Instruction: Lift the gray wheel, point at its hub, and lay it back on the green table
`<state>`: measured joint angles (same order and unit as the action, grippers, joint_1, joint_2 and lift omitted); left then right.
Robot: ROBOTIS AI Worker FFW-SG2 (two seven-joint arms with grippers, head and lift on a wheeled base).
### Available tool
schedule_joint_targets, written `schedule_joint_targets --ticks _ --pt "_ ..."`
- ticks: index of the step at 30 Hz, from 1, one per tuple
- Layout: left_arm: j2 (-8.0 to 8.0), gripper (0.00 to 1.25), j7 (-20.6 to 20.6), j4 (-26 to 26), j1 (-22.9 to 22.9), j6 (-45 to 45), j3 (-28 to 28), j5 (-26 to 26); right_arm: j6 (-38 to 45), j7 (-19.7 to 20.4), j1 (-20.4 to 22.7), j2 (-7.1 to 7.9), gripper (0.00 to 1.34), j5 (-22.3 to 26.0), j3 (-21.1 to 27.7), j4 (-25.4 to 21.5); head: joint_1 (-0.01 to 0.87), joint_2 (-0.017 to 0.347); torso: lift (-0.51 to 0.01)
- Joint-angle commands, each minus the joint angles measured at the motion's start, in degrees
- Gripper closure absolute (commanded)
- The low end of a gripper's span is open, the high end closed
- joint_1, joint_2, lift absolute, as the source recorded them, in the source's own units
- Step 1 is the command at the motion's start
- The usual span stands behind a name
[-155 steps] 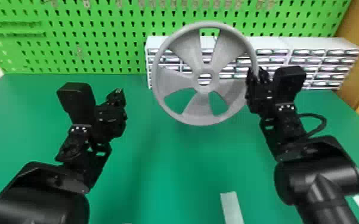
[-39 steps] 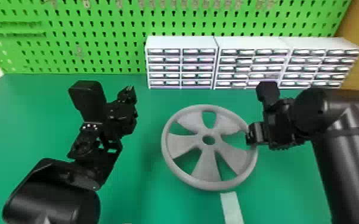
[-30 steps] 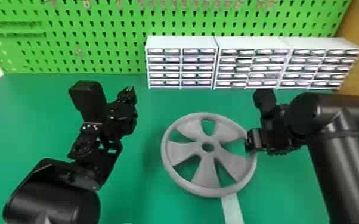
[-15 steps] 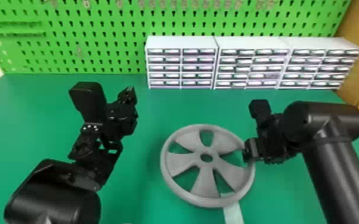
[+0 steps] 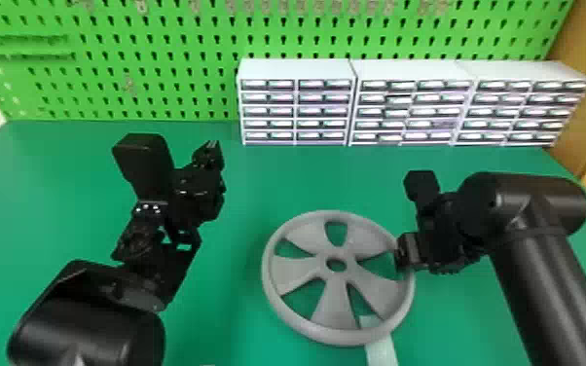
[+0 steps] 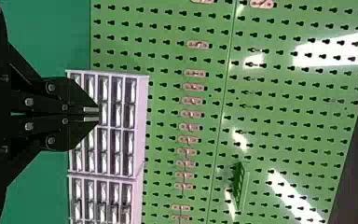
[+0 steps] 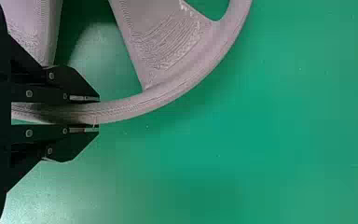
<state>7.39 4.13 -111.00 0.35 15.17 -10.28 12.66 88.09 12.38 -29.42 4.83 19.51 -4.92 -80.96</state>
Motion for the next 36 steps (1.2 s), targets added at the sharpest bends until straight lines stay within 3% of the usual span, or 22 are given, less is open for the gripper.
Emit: schedule_joint_targets --ticks 1,17,19,23,25,29,36 --pt "-0.01 1.23 0.00 0.00 0.00 -0.06 0.09 0.00 -0.11 0.01 -0.02 0.00 1.26 0.01 -0.09 0.54 0.692 0.048 -0.093" --pt "0.08 1.23 0.00 0.00 0.09 -0.32 0.09 0.00 -0.46 0.01 0.06 0.09 1.23 0.27 -0.26 1.24 0.692 0.048 -0.093" --pt "0.08 1.23 0.00 0.00 0.09 -0.32 0.18 0.00 -0.55 0.01 0.06 0.09 1.14 0.45 -0.26 1.24 0.692 0.048 -0.093" --pt "-0.01 1.23 0.00 0.00 0.18 -0.32 0.18 0.00 -0.55 0.01 0.06 0.09 0.79 1.24 -0.18 1.24 0.692 0.048 -0.093" --pt "-0.01 1.23 0.00 0.08 0.18 -0.32 0.18 0.00 -0.55 0.01 0.06 0.18 0.68 1.41 -0.18 1.24 0.692 0.048 -0.093" --pt "0.08 1.23 0.00 0.08 0.18 -0.32 0.09 0.00 -0.55 0.01 0.06 0.18 0.50 1.59 -0.09 1.24 0.692 0.048 -0.093" --pt "-0.01 1.23 0.00 0.08 0.18 -0.32 0.18 0.00 -0.55 0.01 0.06 0.26 0.29 1.94 -0.44 1.24 0.692 0.048 -0.093"
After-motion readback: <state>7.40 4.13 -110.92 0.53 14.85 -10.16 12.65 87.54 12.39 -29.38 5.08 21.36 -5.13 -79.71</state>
